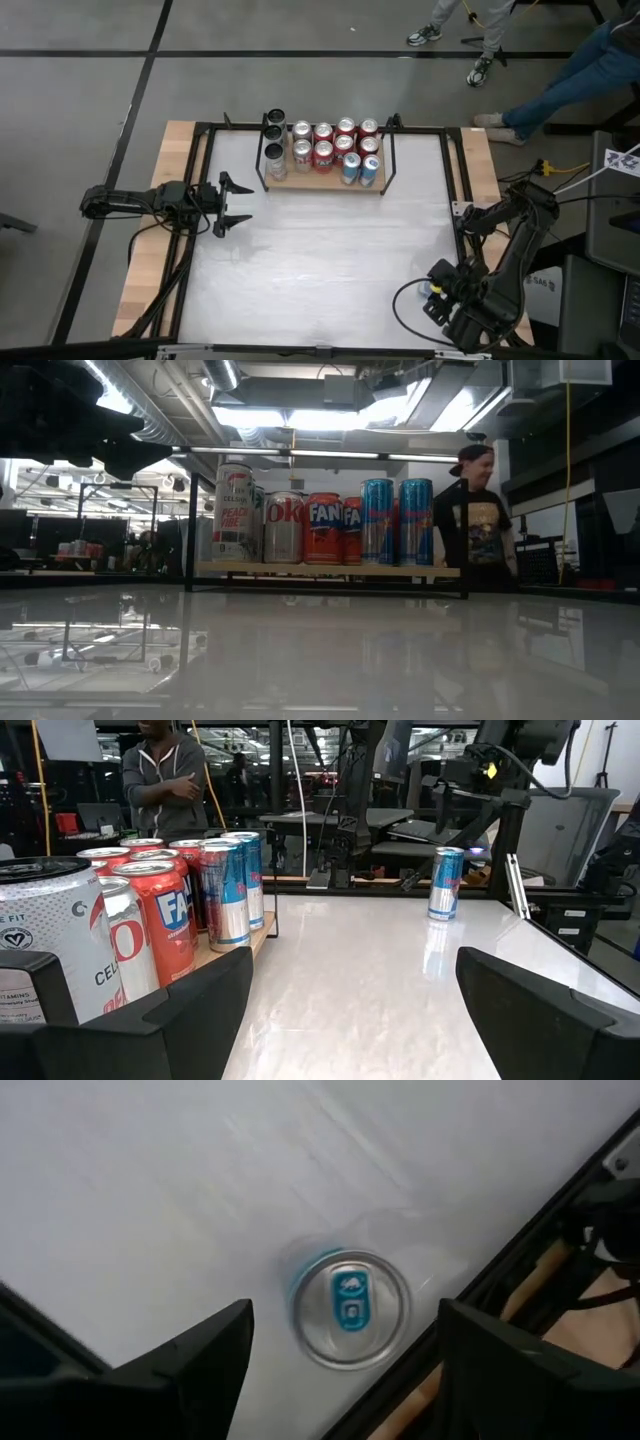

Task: Place canned beverage on shelf
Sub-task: Put the white and blue soda can on the shelf aligned with other pink soda can

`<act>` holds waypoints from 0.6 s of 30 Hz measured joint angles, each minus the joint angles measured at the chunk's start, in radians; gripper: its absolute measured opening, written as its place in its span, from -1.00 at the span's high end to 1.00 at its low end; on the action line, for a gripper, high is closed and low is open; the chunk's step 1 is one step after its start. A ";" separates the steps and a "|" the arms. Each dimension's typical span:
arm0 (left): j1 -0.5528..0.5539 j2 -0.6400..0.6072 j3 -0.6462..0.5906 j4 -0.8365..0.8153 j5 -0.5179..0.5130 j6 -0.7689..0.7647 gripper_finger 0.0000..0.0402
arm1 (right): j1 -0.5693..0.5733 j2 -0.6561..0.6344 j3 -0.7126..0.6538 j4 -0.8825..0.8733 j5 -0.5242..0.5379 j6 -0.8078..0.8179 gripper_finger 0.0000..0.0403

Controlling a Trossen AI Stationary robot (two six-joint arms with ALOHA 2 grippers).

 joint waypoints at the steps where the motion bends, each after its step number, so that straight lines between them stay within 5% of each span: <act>1: 0.000 0.000 0.000 0.000 0.000 0.000 -0.72 | 0.000 0.000 -0.005 -0.002 0.000 -0.002 -0.52; 18: 0.000 0.000 0.000 0.000 0.000 0.000 -0.72 | 0.000 0.000 -0.081 0.046 -0.001 -0.056 -0.52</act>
